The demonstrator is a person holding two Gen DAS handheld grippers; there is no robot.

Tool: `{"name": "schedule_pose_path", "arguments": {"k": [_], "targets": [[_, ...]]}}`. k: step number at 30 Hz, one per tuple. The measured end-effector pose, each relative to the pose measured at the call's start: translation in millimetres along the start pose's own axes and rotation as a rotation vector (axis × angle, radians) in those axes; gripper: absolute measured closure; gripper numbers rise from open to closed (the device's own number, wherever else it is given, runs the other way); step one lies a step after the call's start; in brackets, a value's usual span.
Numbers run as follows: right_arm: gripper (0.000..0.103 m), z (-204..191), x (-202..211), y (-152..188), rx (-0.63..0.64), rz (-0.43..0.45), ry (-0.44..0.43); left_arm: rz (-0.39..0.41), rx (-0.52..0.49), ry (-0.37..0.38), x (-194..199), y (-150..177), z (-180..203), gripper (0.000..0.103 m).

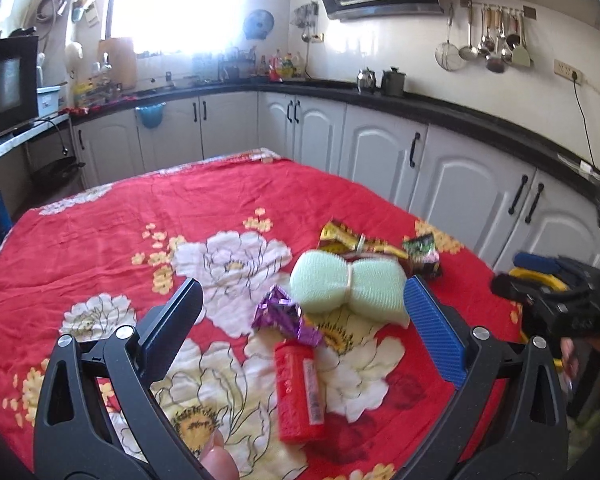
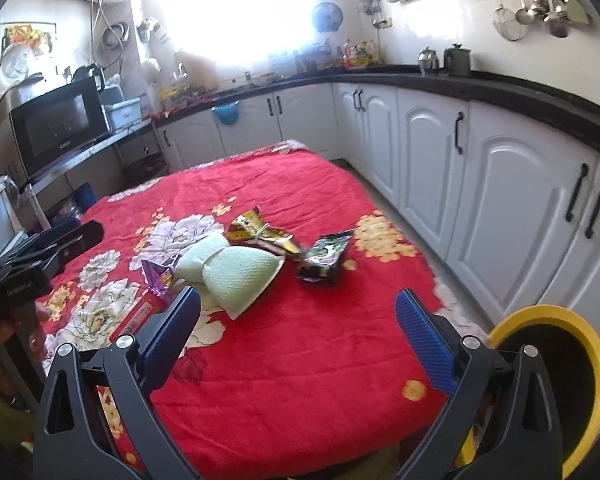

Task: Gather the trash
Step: 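Move both tools back over the table toward the red can and green pad, then grasp the red can with the left tool while the right tool grasps the green mesh pad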

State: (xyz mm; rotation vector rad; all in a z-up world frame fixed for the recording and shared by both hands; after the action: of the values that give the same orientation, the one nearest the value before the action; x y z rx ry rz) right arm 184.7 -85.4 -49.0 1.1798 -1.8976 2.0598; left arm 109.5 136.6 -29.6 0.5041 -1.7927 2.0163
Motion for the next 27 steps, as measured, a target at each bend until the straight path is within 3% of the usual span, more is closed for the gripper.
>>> {"name": "schedule_pose_path", "arguments": {"k": [6, 14, 22, 27], "targets": [[0.008, -17, -31, 1, 0.019, -0.062, -0.036, -0.071, 0.049, 0.042, -10, 26, -12, 0.011], [0.008, -36, -76, 9, 0.002, -0.169, -0.084, -0.170, 0.086, 0.098, -31, 53, -12, 0.033], [0.008, -53, -113, 12, -0.053, -0.260, -0.160, -0.220, 0.120, 0.111, -42, 68, -15, 0.033], [0.008, -63, -127, 12, -0.074, -0.281, -0.181, -0.247, 0.135, 0.117, -50, 75, -16, 0.044]]}}
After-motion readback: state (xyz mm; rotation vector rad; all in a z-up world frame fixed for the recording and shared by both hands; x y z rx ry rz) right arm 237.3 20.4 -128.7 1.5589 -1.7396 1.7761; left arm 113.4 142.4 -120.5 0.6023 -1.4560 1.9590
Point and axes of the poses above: each gripper's, at about its wrist camera, not at the fingertips, and x roughly against the way its jaws point, z to its right, y to its underside, the point moved 6 cm from there along -x, roughly the way its jaws point, and after that the axes turned 9 degrees about y, right-handed, at the moved point
